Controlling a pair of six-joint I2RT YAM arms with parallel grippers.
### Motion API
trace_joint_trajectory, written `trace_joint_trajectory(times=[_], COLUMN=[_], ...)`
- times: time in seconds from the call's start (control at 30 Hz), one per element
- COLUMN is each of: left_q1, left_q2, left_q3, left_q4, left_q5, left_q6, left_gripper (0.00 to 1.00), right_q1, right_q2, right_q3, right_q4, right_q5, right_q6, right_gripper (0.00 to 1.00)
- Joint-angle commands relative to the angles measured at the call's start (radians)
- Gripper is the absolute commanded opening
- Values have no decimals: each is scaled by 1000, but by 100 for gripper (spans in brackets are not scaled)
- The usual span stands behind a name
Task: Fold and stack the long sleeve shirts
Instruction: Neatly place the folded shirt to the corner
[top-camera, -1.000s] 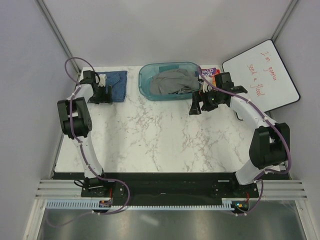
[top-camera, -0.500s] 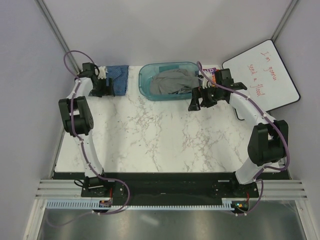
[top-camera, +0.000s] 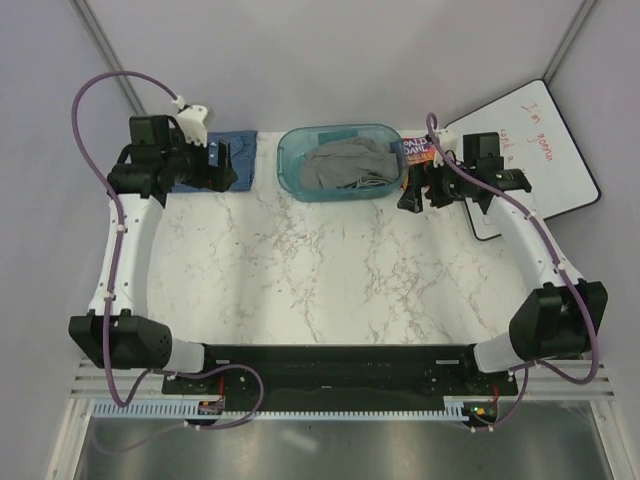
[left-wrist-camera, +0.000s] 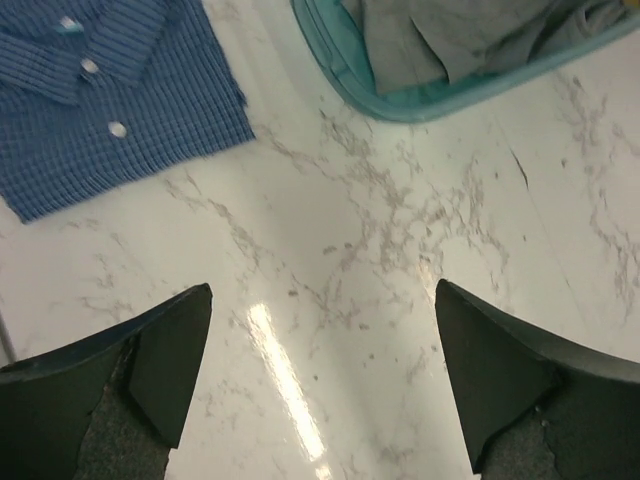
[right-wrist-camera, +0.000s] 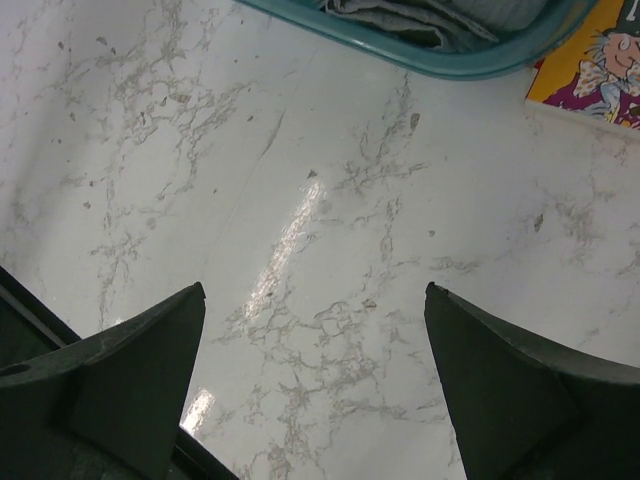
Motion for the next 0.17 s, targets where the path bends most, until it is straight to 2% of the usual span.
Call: trace_joint_trajectory(times=[0.0, 0.13], left_q1=[-82, -160], left_q2=[-48, -97], left_q3=[-194, -300], left_q4=[-77, -57], left_q5=[-63, -110], left_q6=[35, 9], left_gripper=[99, 99], right_q1=[5, 20], right_q2=[-111, -174], right_q3=[-114, -200], right_q4=[-52, -38], right_q5=[20, 49], right_q6=[-36, -61], right_gripper=[98, 98])
